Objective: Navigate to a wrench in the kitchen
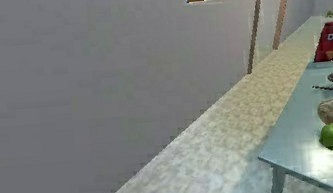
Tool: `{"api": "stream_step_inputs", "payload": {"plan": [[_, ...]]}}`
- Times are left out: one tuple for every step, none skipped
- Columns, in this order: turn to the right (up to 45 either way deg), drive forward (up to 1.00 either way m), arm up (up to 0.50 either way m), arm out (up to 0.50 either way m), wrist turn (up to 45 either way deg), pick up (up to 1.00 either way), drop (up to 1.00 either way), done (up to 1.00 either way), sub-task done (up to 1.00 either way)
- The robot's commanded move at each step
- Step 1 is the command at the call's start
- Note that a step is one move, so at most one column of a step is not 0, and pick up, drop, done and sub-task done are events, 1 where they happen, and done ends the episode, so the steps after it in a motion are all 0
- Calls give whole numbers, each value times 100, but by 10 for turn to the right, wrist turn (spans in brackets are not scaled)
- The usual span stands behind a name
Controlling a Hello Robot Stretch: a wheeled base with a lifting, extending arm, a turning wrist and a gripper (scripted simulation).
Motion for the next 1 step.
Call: {"api": "stream_step_inputs", "payload": {"plan": [[0, 85, 0, 0, 0, 0, 0, 0, 0]]}}
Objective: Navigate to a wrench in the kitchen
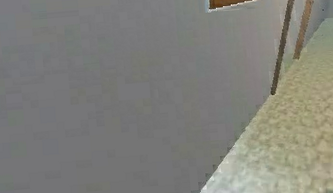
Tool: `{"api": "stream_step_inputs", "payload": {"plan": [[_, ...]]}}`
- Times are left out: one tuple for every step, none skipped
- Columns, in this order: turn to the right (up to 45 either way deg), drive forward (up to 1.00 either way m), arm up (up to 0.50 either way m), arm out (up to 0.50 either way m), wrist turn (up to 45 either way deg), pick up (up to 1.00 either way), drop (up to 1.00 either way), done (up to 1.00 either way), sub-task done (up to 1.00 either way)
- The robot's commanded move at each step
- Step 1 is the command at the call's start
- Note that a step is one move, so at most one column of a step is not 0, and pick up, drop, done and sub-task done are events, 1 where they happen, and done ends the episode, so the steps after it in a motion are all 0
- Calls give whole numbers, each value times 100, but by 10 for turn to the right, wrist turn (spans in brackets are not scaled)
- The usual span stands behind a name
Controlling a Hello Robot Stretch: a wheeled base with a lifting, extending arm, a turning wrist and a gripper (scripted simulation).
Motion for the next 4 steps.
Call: {"api": "stream_step_inputs", "payload": {"plan": [[330, 0, 0, 0, 0, 0, 0, 0, 0], [0, 100, 0, 0, 0, 0, 0, 0, 0], [60, 0, 0, 0, 0, 0, 0, 0, 0], [0, 45, 0, 0, 0, 0, 0, 0, 0]]}}
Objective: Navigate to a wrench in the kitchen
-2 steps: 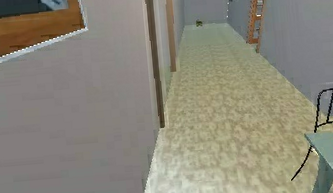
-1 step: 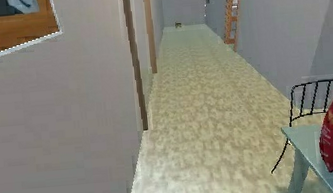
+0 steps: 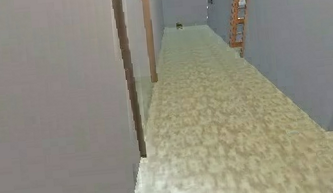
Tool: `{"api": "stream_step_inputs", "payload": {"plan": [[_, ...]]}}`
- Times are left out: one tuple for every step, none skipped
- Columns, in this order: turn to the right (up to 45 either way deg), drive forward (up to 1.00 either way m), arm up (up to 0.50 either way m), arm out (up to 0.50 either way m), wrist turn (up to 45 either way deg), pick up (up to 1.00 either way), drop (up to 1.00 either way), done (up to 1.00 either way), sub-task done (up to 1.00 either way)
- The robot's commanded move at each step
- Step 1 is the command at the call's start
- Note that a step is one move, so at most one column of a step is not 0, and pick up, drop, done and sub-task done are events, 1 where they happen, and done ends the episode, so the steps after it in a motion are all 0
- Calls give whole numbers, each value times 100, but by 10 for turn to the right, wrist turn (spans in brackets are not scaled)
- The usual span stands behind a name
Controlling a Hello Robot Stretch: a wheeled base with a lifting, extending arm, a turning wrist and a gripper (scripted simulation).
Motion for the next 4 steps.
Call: {"api": "stream_step_inputs", "payload": {"plan": [[450, 0, 0, 0, 0, 0, 0, 0, 0], [450, 0, 0, 0, 0, 0, 0, 0, 0], [300, 0, 0, 0, 0, 0, 0, 0, 0], [0, 0, 0, 0, 0, 0, 0, 100, 0]]}}
